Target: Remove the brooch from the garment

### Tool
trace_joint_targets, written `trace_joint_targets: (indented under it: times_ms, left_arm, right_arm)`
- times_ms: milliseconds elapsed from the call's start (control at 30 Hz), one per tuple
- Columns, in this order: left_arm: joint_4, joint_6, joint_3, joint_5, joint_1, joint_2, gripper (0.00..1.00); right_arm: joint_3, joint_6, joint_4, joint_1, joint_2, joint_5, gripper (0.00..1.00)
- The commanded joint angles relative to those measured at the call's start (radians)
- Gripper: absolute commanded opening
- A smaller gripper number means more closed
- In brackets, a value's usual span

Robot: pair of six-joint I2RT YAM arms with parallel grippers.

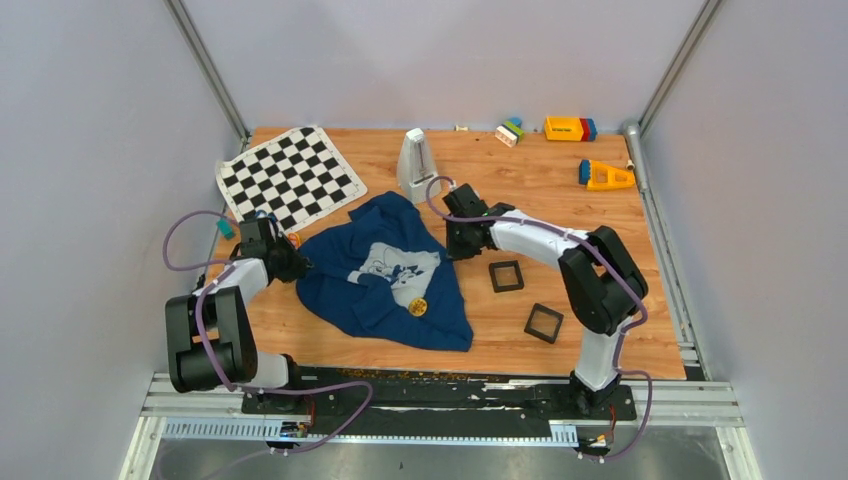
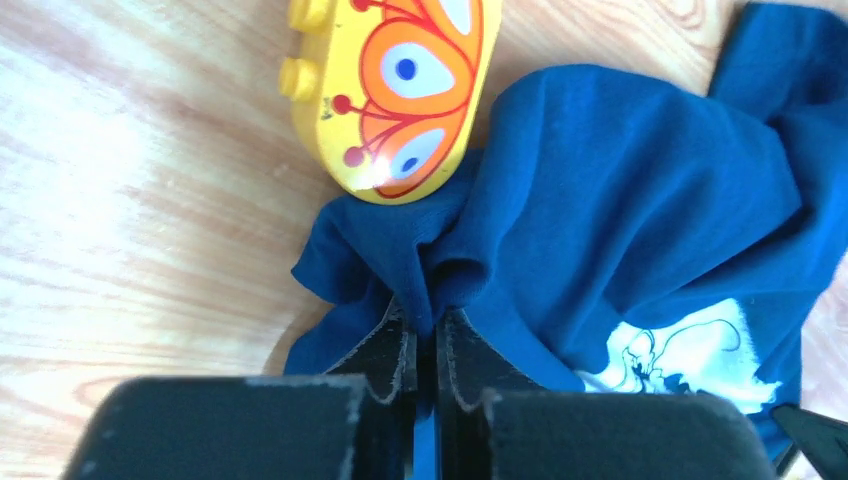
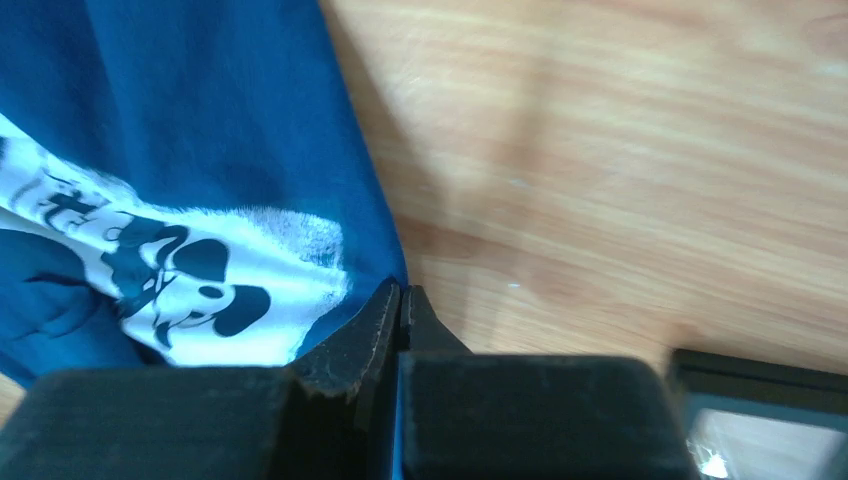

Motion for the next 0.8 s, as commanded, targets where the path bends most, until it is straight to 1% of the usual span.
trace_joint_targets:
  times_ms: [0,67,100,200,267,333,433,567,667,767]
  left_arm:
    - [0.041,0.016,0.064,0.113,0.005,0.003,0.01]
    - [0.014,0.011,0.084,0.122,0.004,-0.051,0.00]
    - [-0.002,0.007,0.092,0.120,0.005,-0.098,0.00]
    - [-0.095,0.011,0.133,0.112,0.005,-0.202,0.00]
    - [-0.150,0.014,0.145,0.105,0.005,-0.283,0.00]
    - [-0.206,0.020,0.154,0.106,0.004,-0.362,0.00]
    - [-0.310,0.032,0.168,0.108,0.005,-0.501,0.00]
    - [-0.454,0.048,0.221,0.100,0.005,-0.672,0.00]
    - [-0.512,0.035,0.268,0.097,0.005,-0.743,0.00]
    - [-0.512,0.030,0.295,0.087,0.005,-0.713,0.00]
  right_arm:
    - [0.086,-0.029,-0.032,-0.119,-0.163,-0.003,0.00]
    - [0.132,-0.058,-0.063,-0.153,-0.213,-0.041,0.00]
    - [0.162,-0.070,-0.084,-0.161,-0.235,-0.036,0.00]
    - [0.223,-0.107,-0.128,-0.169,-0.306,0.033,0.00]
    - [0.220,-0.118,-0.131,-0.170,-0.358,0.065,0.00]
    - [0.200,-0.120,-0.138,-0.171,-0.419,0.059,0.00]
    - [0.139,-0.112,-0.144,-0.169,-0.522,0.002,0.00]
    - [0.078,-0.103,-0.145,-0.169,-0.688,-0.134,0.00]
    - [0.072,-0.079,-0.161,-0.169,-0.767,-0.161,0.00]
    - [0.100,-0.071,-0.201,-0.170,-0.750,-0.135,0.00]
